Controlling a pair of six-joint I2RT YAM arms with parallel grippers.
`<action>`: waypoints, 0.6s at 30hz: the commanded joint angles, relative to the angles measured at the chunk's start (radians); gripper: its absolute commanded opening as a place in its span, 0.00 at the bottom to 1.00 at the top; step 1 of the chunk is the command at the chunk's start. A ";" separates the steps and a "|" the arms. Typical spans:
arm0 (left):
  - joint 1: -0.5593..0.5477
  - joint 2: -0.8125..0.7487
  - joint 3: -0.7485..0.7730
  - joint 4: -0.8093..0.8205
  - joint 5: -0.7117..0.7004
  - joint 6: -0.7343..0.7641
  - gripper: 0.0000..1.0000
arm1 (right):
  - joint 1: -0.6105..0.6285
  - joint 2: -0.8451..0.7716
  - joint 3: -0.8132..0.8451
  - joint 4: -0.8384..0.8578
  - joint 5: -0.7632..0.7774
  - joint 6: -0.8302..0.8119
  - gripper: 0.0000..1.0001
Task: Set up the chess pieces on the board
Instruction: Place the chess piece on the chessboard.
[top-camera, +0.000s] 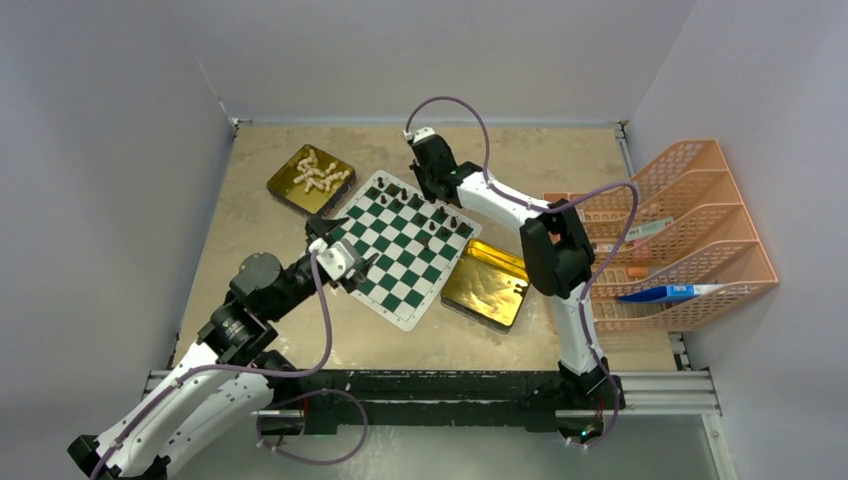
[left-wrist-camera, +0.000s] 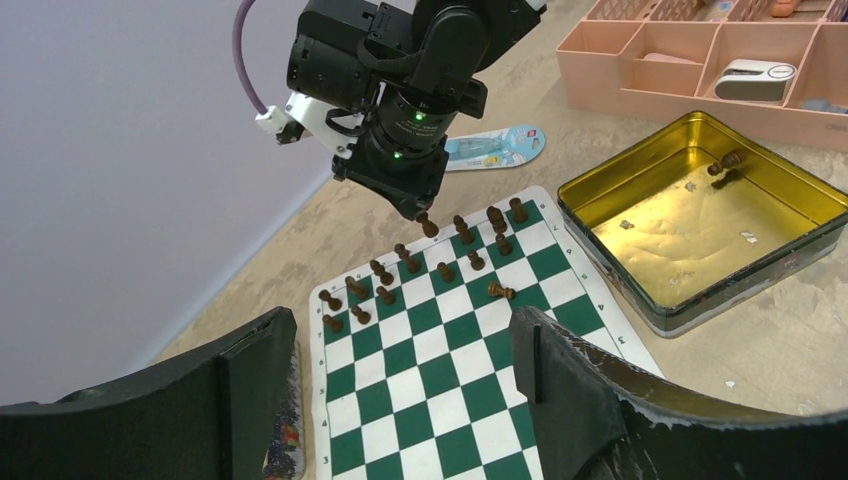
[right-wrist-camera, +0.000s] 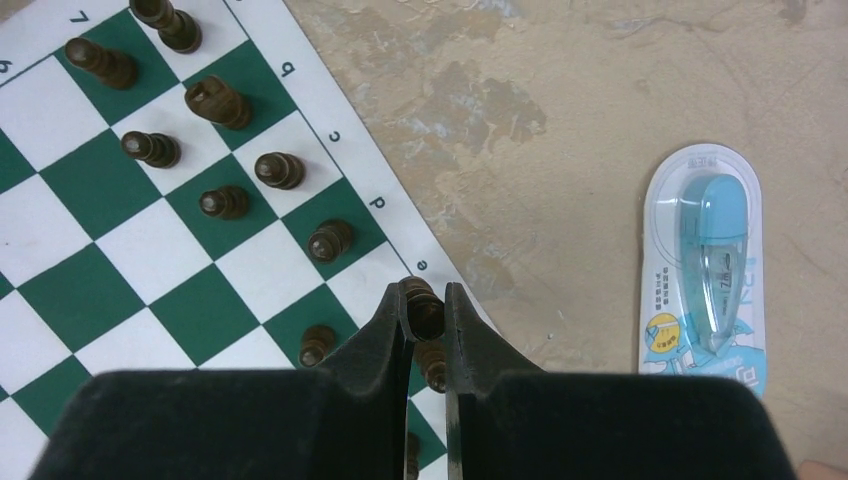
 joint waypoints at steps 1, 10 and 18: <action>-0.001 -0.008 0.000 0.041 -0.001 0.013 0.79 | 0.005 -0.019 0.001 0.047 -0.004 0.020 0.10; 0.000 -0.002 0.006 0.030 0.006 0.015 0.80 | 0.005 0.000 -0.006 0.058 -0.010 0.013 0.11; -0.001 -0.001 0.013 0.018 0.013 0.014 0.80 | 0.013 0.012 -0.015 0.068 -0.035 0.018 0.12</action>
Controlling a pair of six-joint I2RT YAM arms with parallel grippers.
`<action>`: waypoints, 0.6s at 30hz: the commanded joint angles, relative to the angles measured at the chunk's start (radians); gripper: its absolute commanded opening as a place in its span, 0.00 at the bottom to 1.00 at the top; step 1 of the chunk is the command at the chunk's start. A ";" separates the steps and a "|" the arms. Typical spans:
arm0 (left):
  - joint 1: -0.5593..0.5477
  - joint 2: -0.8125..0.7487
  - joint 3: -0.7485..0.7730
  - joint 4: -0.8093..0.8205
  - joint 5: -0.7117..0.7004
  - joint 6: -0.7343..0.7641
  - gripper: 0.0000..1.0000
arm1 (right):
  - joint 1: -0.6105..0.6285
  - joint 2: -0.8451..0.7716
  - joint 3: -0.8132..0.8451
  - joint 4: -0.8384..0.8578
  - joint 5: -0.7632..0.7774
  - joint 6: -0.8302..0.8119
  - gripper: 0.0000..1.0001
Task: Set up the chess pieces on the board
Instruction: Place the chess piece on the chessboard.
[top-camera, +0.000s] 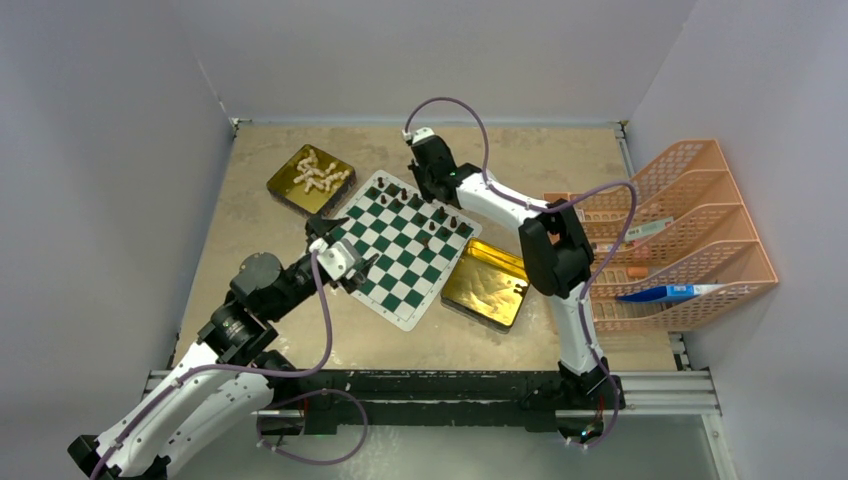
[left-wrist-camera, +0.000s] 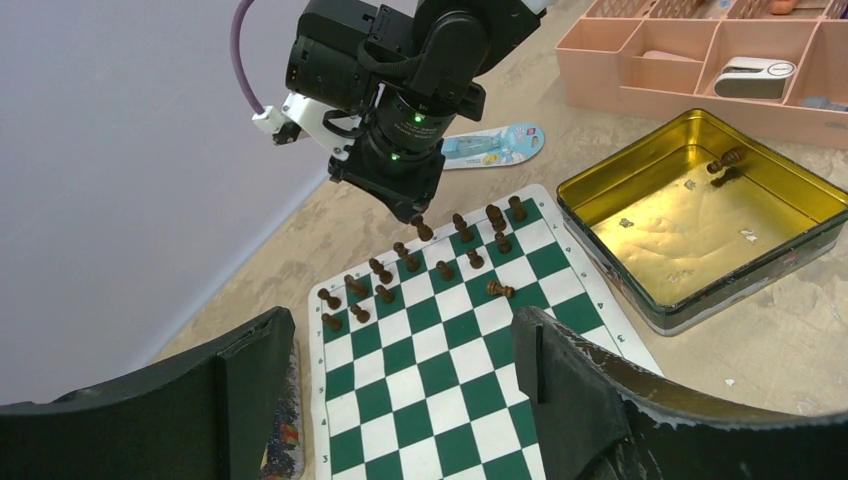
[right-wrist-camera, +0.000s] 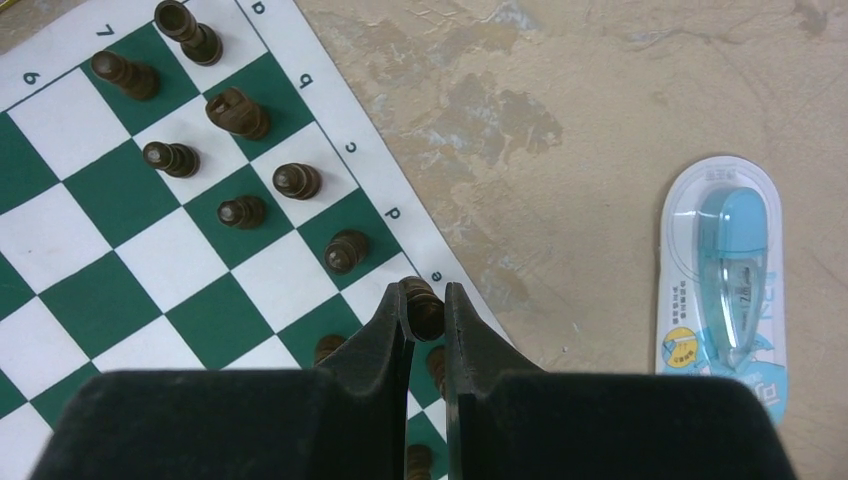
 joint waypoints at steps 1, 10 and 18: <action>0.000 -0.002 0.016 0.019 0.014 0.013 0.80 | 0.011 0.011 -0.006 0.032 -0.017 0.011 0.12; 0.000 -0.009 0.021 0.005 0.015 0.015 0.81 | 0.031 0.031 -0.022 0.024 0.041 0.020 0.13; -0.001 -0.016 0.018 0.005 0.013 0.018 0.82 | 0.034 0.024 -0.048 0.058 0.051 0.030 0.14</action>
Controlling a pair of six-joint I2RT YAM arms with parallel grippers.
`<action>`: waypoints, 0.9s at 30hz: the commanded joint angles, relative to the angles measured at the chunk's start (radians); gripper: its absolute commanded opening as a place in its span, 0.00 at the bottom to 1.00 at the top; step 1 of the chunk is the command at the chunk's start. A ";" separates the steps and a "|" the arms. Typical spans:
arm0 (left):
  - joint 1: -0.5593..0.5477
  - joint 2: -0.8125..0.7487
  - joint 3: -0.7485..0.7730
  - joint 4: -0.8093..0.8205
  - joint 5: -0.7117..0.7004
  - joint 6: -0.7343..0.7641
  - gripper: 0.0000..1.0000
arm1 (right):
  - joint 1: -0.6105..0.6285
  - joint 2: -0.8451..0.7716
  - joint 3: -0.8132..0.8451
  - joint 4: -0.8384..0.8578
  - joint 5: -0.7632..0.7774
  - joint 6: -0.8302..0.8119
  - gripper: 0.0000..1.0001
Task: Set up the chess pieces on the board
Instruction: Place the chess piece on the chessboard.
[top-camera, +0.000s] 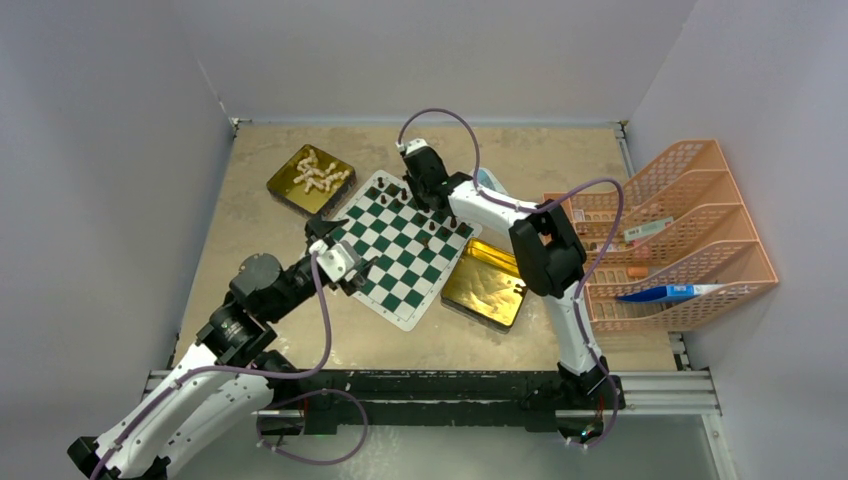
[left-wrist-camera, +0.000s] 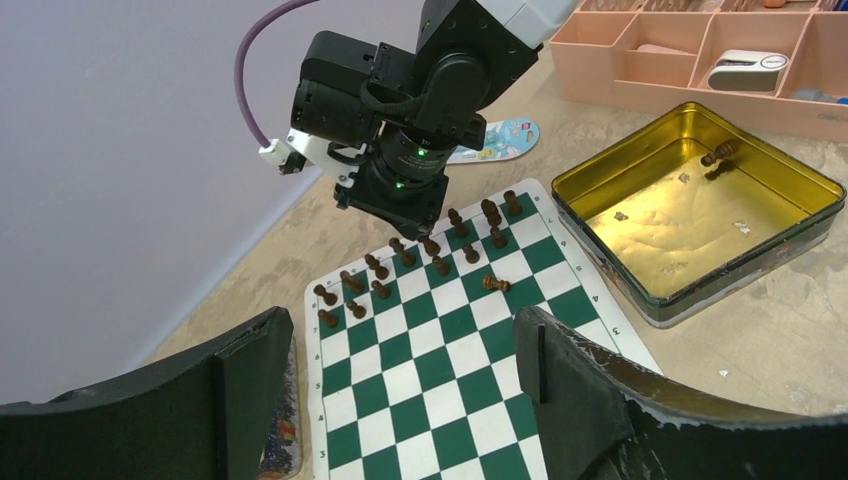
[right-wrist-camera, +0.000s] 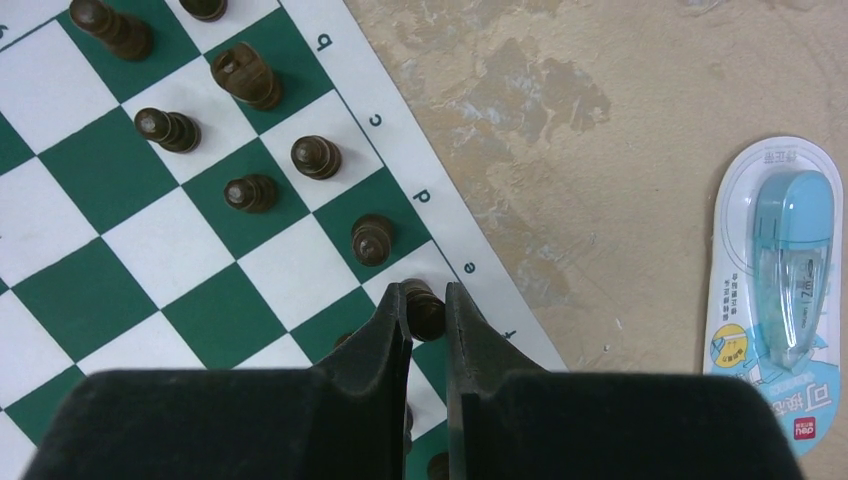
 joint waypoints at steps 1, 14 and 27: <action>-0.001 -0.007 0.018 0.026 0.005 0.017 0.82 | 0.005 -0.015 -0.020 0.031 0.026 0.020 0.14; 0.000 0.001 0.019 0.024 0.010 0.013 0.82 | 0.006 -0.036 -0.003 0.007 0.023 0.052 0.33; -0.001 0.078 0.052 -0.037 0.038 -0.077 0.83 | 0.007 -0.205 -0.060 0.005 0.019 0.151 0.46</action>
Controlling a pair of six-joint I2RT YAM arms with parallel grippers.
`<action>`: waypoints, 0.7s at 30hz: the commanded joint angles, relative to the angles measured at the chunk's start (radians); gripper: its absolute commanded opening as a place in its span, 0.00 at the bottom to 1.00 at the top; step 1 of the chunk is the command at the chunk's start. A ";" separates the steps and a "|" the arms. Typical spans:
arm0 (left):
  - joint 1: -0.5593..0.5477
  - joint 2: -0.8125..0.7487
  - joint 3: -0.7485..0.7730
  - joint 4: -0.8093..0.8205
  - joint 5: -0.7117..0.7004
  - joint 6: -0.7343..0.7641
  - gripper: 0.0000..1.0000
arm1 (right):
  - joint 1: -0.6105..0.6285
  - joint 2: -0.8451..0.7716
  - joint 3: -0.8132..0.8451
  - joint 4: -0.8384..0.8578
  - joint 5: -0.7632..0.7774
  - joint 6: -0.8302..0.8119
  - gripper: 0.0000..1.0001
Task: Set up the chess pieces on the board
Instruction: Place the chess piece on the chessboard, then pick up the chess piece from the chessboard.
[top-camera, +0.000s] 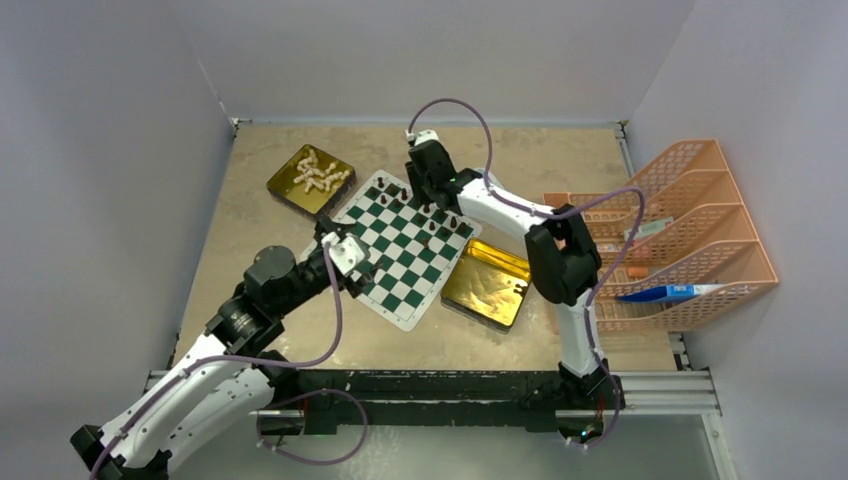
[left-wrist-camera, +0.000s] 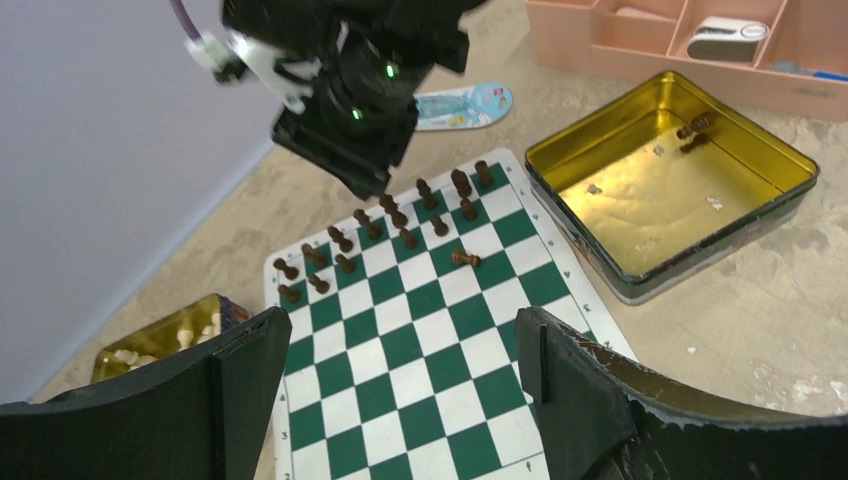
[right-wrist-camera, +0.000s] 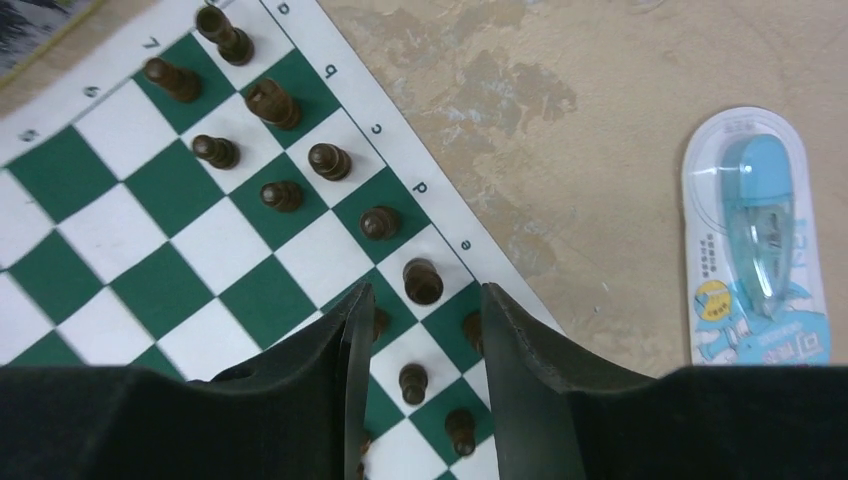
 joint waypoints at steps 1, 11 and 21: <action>0.000 0.035 0.055 -0.029 0.020 -0.044 0.83 | 0.006 -0.146 -0.052 0.025 -0.014 0.057 0.45; -0.001 0.053 0.044 -0.035 -0.181 -0.203 0.84 | 0.070 -0.317 -0.355 0.133 -0.076 0.154 0.37; 0.000 0.098 0.121 -0.134 -0.304 -0.354 1.00 | 0.102 -0.282 -0.410 0.159 -0.065 0.172 0.35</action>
